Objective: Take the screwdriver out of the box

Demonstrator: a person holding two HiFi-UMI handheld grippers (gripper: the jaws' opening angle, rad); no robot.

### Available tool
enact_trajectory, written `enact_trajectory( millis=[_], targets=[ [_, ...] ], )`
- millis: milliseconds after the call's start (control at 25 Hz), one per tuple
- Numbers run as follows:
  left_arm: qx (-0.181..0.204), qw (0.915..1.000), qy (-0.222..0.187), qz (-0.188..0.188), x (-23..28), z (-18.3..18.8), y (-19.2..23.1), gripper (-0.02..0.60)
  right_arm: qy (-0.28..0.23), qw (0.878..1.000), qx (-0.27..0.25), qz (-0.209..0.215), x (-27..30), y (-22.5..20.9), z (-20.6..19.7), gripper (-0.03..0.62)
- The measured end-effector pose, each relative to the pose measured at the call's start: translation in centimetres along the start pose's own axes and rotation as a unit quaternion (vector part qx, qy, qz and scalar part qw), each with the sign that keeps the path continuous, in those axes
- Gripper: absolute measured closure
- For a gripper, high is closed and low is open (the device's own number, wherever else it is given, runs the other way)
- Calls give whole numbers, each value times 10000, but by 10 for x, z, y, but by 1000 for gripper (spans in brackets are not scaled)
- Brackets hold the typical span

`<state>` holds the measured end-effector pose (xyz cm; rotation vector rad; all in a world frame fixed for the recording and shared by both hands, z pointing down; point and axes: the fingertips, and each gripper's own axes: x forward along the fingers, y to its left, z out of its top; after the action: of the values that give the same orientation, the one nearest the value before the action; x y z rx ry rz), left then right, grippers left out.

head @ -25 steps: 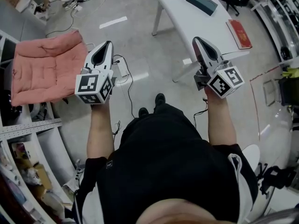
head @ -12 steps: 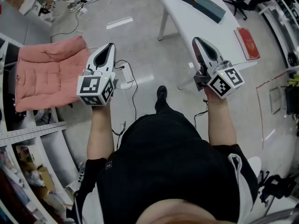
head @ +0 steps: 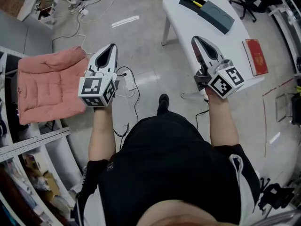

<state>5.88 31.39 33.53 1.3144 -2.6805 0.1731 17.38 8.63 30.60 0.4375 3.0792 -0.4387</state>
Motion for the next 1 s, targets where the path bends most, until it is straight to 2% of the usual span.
enact_trajectory(
  millis=[440,800,1000],
  targets=[
    [-45,9998,109,-132,122,21,-11,565,-131,9996,241,78,35,-112,14,565],
    [100,9994,53,-327,177,43,-28,565,12,9997,202,-105,31,-149,30,565],
    [83,9983,29,-573,204,47,-39,565,-15,9989,65,-467,19,-176,38,565]
  ],
)
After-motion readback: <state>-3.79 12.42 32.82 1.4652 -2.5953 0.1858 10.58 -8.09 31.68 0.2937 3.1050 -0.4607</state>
